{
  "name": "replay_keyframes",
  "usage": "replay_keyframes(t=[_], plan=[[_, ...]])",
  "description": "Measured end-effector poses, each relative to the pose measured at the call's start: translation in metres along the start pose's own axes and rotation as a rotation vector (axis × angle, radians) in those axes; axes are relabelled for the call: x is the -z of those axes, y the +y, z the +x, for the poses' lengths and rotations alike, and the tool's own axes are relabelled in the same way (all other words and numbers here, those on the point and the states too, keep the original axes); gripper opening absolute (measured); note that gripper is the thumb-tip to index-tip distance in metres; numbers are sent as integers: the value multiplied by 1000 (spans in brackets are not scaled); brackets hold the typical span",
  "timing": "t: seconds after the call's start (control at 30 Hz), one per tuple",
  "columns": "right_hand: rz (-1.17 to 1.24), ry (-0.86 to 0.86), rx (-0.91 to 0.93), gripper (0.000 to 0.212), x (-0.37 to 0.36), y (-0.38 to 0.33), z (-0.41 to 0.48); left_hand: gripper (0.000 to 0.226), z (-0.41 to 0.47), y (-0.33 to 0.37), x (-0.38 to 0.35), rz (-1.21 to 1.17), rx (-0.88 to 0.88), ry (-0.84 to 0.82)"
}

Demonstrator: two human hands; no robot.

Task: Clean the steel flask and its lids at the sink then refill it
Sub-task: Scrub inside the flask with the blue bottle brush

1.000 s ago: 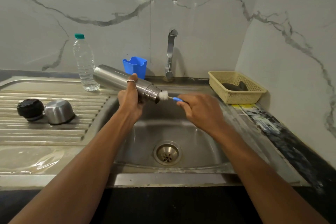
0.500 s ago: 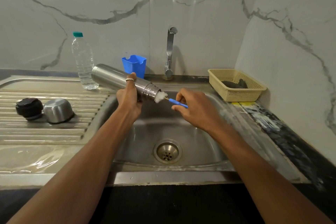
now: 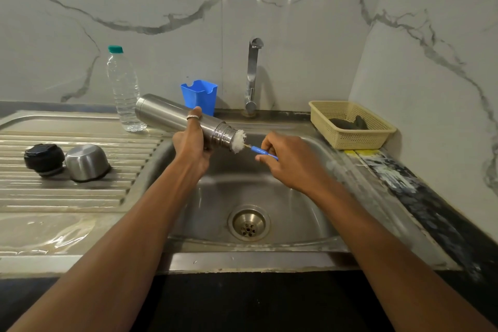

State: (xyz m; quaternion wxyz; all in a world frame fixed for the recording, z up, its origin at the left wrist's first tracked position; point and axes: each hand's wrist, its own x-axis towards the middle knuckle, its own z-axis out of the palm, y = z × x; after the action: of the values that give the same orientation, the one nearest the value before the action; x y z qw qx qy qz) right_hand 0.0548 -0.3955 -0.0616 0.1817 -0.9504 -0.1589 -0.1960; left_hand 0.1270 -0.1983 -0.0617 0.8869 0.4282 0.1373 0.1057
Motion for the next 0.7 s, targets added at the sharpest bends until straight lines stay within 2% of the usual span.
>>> replay_keyframes(t=[0.07, 0.17, 0.2, 0.27, 0.37, 0.47, 0.57, 0.63, 0.67, 0.7], plan=[[-8, -36, -31, 21, 2, -1, 0, 31, 1, 0, 0, 9, -3, -3], [223, -221, -173, 39, 5, -3, -1, 34, 0, -1, 0, 33, -16, -19], [260, -227, -199, 43, 5, -4, -1, 38, 0, -2, -1, 40, -16, -24], [128, -119, -141, 44, 3, -2, 1, 35, 1, -3, 0, 36, -13, -25], [-24, 117, 63, 28, 2, -1, 1, 30, 3, -2, 0, -12, 12, -15], [-75, 177, 188, 21, 7, -5, 1, 30, 4, -2, 1, -30, 19, 1], [-283, 243, 259, 20, 9, -1, -2, 33, 4, -3, 0, -36, 15, -3], [-359, 224, 254, 23, 9, -7, -5, 32, 4, -3, 0, -27, 11, -6], [-308, 161, 217, 28, 7, -10, -5, 30, 4, -3, 0, -12, 8, -8], [-137, 48, 109, 34, 6, -14, -3, 29, 5, -3, 0, 0, 3, -13]])
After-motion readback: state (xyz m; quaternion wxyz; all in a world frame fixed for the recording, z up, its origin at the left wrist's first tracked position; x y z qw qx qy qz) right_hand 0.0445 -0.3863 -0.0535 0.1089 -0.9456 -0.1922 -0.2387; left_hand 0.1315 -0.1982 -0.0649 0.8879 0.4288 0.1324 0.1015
